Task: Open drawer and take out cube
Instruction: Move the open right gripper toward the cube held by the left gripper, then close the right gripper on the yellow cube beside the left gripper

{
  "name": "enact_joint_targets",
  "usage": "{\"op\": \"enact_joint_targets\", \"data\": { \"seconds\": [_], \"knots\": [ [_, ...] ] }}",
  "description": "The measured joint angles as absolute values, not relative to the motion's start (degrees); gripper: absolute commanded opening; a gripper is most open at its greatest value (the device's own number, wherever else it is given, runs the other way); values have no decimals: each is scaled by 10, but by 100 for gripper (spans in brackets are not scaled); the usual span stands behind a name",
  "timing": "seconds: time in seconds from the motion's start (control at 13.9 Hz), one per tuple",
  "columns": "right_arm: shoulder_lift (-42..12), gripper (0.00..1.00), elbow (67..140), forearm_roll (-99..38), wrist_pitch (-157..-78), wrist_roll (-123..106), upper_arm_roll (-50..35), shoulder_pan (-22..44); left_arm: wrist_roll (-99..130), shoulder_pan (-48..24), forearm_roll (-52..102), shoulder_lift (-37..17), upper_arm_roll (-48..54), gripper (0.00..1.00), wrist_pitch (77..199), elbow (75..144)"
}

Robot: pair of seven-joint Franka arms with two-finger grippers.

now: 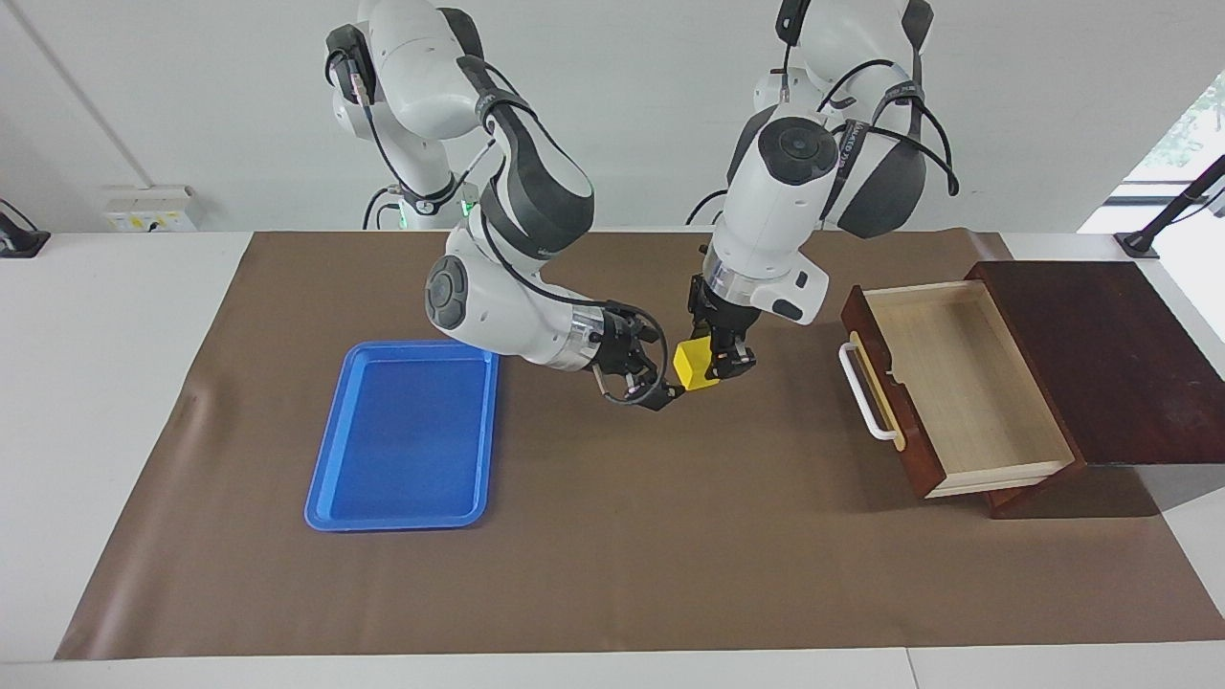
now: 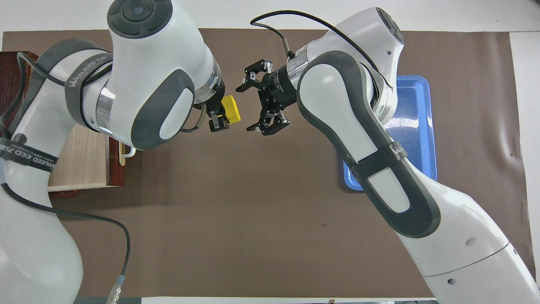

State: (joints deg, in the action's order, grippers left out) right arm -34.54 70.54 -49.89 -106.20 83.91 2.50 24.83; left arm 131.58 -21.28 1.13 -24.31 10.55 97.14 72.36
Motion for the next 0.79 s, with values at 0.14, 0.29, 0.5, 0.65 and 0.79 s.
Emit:
{"op": "enact_joint_targets", "data": {
  "seconds": [0.14,0.29,0.5,0.65,0.79],
  "knots": [
    [-345,100,705,-499,-1062,839,25,252,1316,-213,11,-243,105,0,972,724],
    [-345,100,705,-499,-1062,839,24,253,1316,-213,11,-243,105,0,972,724],
    [-345,100,705,-499,-1062,840,24,253,1316,-213,11,-243,105,0,973,724],
    [-346,100,705,-499,-1063,840,24,255,1317,-213,11,-243,106,0,973,724],
    [-346,100,705,-499,-1072,846,24,260,1318,-213,11,-243,106,0,973,724]
  ]
}}
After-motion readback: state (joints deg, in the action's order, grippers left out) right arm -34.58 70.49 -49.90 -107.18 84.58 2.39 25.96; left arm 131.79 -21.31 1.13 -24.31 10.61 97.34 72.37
